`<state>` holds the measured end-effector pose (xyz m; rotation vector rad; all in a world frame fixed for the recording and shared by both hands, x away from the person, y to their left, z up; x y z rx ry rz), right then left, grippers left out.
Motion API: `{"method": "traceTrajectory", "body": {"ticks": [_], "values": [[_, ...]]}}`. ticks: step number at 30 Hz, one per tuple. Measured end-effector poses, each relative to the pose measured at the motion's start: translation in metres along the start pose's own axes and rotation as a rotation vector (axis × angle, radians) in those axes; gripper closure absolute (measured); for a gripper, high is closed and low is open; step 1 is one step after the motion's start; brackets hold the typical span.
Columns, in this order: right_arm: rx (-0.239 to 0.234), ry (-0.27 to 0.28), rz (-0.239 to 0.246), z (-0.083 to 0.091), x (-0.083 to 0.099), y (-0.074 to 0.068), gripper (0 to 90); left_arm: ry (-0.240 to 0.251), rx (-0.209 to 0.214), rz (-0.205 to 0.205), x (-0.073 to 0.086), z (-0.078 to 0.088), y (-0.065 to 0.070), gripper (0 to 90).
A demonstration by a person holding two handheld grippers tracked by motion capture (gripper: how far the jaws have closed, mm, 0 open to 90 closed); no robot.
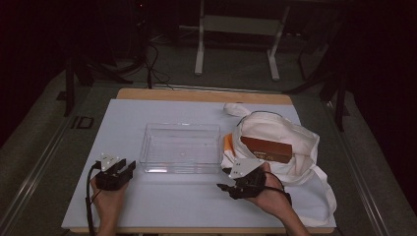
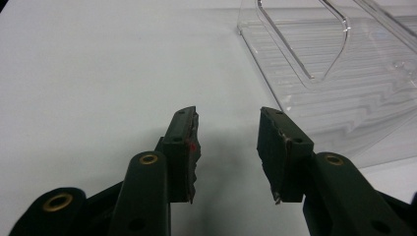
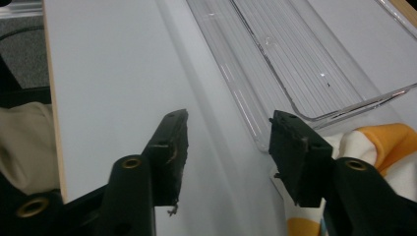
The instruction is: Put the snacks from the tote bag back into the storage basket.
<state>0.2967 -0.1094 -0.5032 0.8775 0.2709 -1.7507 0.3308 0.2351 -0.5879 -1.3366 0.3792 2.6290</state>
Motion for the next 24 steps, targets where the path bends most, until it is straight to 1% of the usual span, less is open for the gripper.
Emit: {"method": "traceTrajectory", "body": {"ticks": [4,6,7,12,15,16,18,24], "values": [[0.008,-0.026,0.028,0.004,0.000,0.003,47.2,0.002,0.000,0.000,0.000,0.000,0.000,59.4],[0.011,-0.029,0.036,0.005,0.000,0.004,47.2,0.002,0.001,0.000,0.000,0.000,0.000,59.5],[0.015,-0.032,0.049,0.007,0.000,0.006,47.3,0.002,0.002,0.000,0.000,0.000,0.000,59.1],[0.040,-0.019,0.056,0.018,-0.005,0.014,47.7,0.001,0.004,0.001,0.000,0.000,0.000,59.0],[0.047,-0.017,0.058,0.020,-0.006,0.016,47.7,0.001,0.004,0.002,0.000,0.000,0.000,59.0],[0.059,-0.022,0.066,0.025,-0.007,0.022,47.7,0.001,0.004,0.002,0.000,0.000,0.000,58.8],[0.070,-0.029,0.068,0.029,-0.007,0.027,47.7,-0.001,0.003,0.002,0.000,0.000,0.000,58.3],[0.095,-0.041,0.053,0.038,-0.005,0.043,46.9,0.001,-0.001,0.001,0.000,0.000,0.000,58.2]]}}
Point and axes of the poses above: each handheld gripper's, and its own axes: z roughly backward along the jaws, x roughly out of its underside, y roughly to its right, the point moved 8 cm from there along -z, roughly forward along the jaws, and after that the axes turned 6 degrees about x, right-handed, at the moved point
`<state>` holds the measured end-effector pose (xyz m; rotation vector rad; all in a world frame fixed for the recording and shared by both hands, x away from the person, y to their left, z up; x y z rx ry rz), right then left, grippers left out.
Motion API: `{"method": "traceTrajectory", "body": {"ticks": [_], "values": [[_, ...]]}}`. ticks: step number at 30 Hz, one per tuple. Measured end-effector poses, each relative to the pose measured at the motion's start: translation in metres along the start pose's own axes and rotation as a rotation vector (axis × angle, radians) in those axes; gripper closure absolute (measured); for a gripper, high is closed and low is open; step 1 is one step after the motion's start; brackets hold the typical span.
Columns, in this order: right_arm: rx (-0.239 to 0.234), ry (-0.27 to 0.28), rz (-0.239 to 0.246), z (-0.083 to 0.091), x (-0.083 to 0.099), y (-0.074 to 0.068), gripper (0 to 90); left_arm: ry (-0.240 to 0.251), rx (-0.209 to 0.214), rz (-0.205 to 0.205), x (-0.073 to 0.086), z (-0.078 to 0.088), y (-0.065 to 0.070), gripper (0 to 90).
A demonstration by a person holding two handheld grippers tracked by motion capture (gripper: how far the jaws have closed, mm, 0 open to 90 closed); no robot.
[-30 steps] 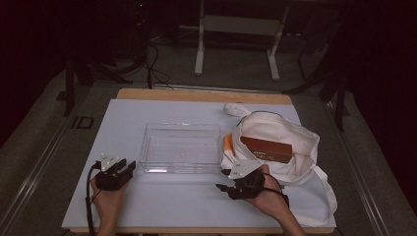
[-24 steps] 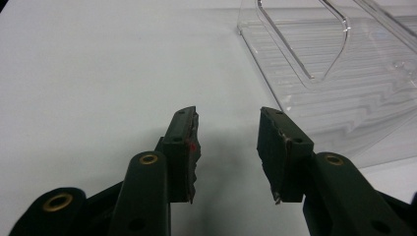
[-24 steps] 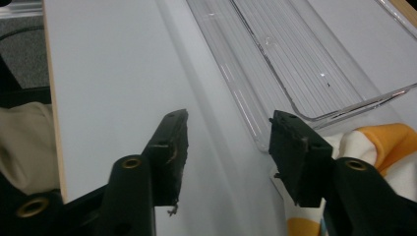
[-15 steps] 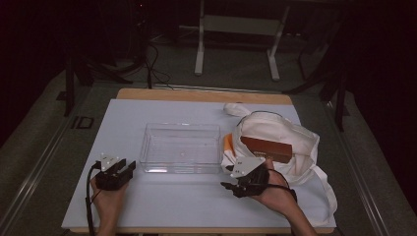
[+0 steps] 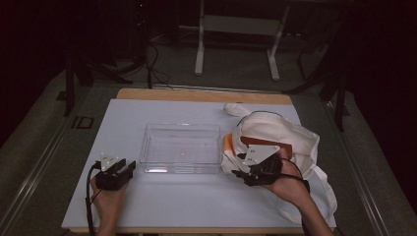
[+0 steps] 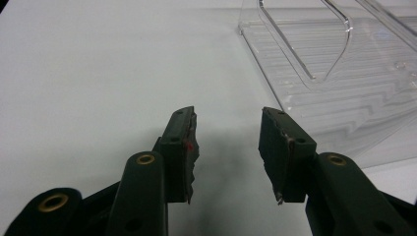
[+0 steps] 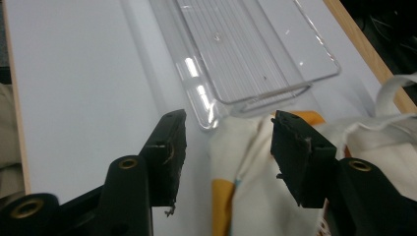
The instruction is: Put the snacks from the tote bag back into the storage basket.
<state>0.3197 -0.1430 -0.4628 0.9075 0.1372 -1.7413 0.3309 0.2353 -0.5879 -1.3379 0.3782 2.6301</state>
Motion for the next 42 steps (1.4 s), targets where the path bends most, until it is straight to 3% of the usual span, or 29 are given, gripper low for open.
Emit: {"method": "traceTrajectory", "body": {"ticks": [31,42], "values": [[0.083,-0.064,-0.026,0.019,0.026,0.042,46.9,0.000,0.000,0.001,0.000,0.000,0.000,57.9],[0.087,-0.125,-0.054,0.020,0.043,0.060,44.8,-0.002,-0.001,0.000,0.000,0.000,0.000,57.9]]}}
Point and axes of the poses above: each handheld gripper's, and its own axes: z roughly backward along the jaws, x roughly out of its underside, y roughly to its right, the point moved 8 cm from there along -z, roughly forward along the jaws, and after that the axes turned 6 degrees about x, right-handed, at the moved point
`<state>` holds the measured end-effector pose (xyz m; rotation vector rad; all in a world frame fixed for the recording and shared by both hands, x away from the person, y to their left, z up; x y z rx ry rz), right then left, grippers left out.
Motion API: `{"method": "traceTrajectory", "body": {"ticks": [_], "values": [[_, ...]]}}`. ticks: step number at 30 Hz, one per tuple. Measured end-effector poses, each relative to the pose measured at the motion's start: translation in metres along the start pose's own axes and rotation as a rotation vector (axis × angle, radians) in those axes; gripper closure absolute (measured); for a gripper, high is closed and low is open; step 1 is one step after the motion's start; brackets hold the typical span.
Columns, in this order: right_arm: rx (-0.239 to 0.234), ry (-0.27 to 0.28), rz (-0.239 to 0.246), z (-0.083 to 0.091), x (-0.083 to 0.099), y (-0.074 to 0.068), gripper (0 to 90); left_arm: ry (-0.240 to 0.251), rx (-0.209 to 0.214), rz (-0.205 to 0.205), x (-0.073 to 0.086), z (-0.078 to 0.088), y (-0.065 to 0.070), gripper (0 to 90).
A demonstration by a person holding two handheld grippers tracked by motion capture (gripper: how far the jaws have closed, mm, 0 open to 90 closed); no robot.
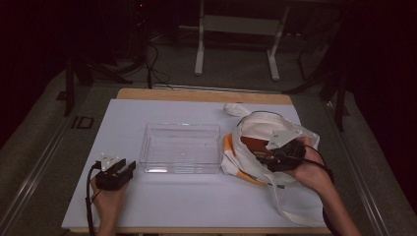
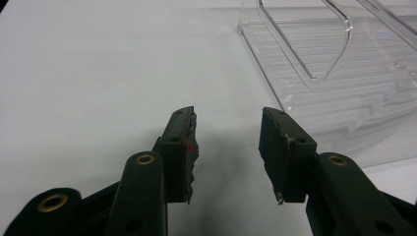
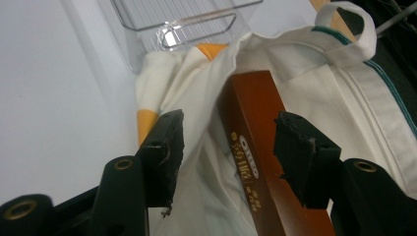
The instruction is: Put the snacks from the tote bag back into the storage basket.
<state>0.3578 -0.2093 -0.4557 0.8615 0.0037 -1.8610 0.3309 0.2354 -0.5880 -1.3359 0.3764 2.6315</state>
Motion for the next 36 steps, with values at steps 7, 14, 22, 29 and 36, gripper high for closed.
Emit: {"method": "traceTrajectory", "body": {"ticks": [7,14,22,29,36], "values": [[0.004,-0.030,0.007,-0.002,0.005,0.007,43.5,0.002,0.001,0.001,0.000,0.000,0.000,57.9],[0.006,-0.063,-0.007,-0.006,0.012,0.015,40.5,0.000,0.000,0.001,0.000,0.000,0.000,57.8],[0.004,-0.096,-0.009,-0.012,0.019,0.022,38.4,0.000,0.002,0.001,0.000,0.000,0.000,57.8],[0.006,-0.120,-0.018,-0.017,0.028,0.031,38.4,-0.001,0.002,0.000,0.000,0.000,0.000,57.9],[0.006,-0.142,-0.031,-0.021,0.035,0.038,37.7,-0.002,0.003,0.001,0.000,0.000,0.000,57.9]]}}
Point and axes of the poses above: each handheld gripper's, and its own axes: z roughly backward along the jaws, x roughly out of its underside, y roughly to its right, the point moved 8 cm from there along -z, roughly forward along the jaws, and after that the axes turned 6 degrees about x, right-handed, at the moved point
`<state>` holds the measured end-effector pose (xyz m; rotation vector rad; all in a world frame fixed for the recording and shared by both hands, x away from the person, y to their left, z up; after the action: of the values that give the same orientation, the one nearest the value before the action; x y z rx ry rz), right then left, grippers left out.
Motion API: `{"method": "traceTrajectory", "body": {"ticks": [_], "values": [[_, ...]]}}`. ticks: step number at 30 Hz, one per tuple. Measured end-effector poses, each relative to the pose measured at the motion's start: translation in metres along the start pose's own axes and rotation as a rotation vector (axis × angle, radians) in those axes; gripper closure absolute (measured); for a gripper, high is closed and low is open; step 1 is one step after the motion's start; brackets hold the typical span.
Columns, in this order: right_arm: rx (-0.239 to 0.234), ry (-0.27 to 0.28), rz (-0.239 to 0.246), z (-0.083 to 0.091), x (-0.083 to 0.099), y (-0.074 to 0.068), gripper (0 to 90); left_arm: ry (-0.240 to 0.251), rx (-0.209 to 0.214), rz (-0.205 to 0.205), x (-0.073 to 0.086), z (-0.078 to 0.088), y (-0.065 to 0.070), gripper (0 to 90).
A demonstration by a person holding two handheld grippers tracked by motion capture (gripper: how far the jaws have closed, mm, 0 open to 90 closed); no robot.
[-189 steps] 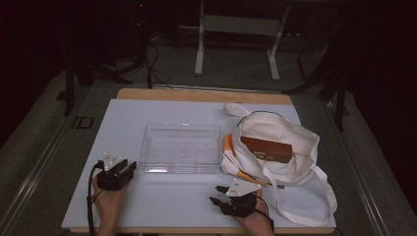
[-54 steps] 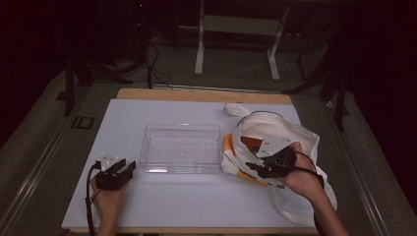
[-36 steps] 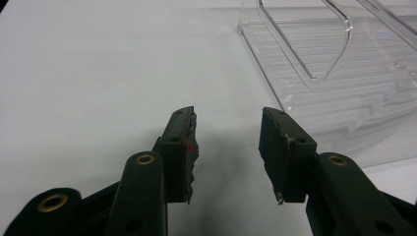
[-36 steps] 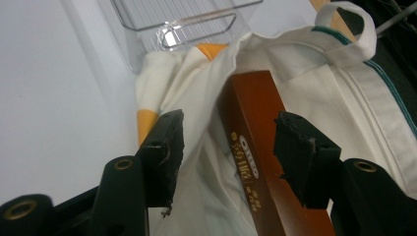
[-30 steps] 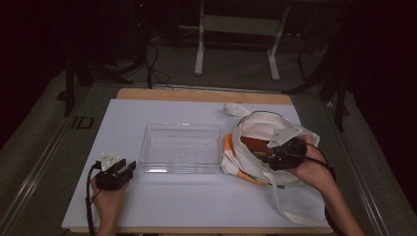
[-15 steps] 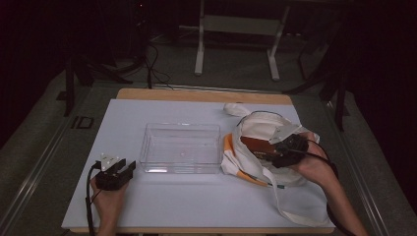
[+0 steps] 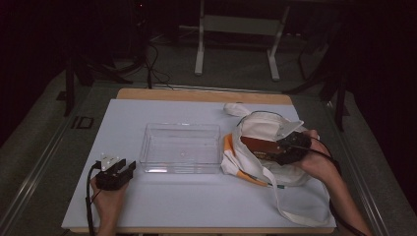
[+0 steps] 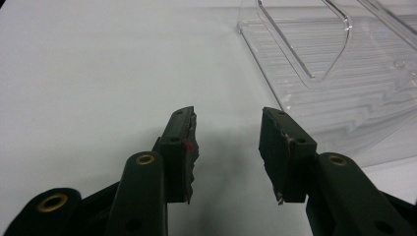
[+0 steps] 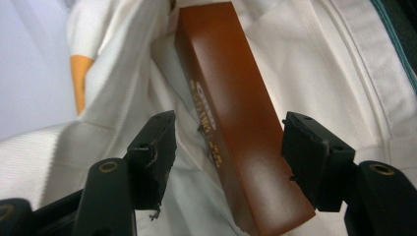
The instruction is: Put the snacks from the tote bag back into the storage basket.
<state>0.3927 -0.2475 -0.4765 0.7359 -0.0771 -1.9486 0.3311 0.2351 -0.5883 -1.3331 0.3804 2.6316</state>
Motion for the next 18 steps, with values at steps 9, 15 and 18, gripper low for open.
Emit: {"method": "traceTrajectory", "body": {"ticks": [9,15,18], "values": [[-0.001,-0.052,-0.026,-0.010,0.010,0.012,33.4,-0.001,0.002,0.001,0.000,0.000,0.000,57.8],[-0.019,-0.087,-0.057,-0.019,0.021,0.021,32.8,-0.001,0.003,0.002,0.000,0.000,0.000,57.7],[-0.024,-0.101,-0.066,-0.022,0.025,0.024,32.9,-0.001,0.003,0.001,0.000,0.000,0.000,57.7]]}}
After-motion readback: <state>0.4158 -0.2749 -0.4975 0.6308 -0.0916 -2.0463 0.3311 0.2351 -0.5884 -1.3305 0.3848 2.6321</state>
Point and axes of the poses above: each handheld gripper's, and its own axes: z roughly backward along the jaws, x roughly out of its underside, y roughly to its right, the point moved 8 cm from there along -z, roughly forward along the jaws, and after that the axes turned 6 degrees about x, right-handed, at the moved point
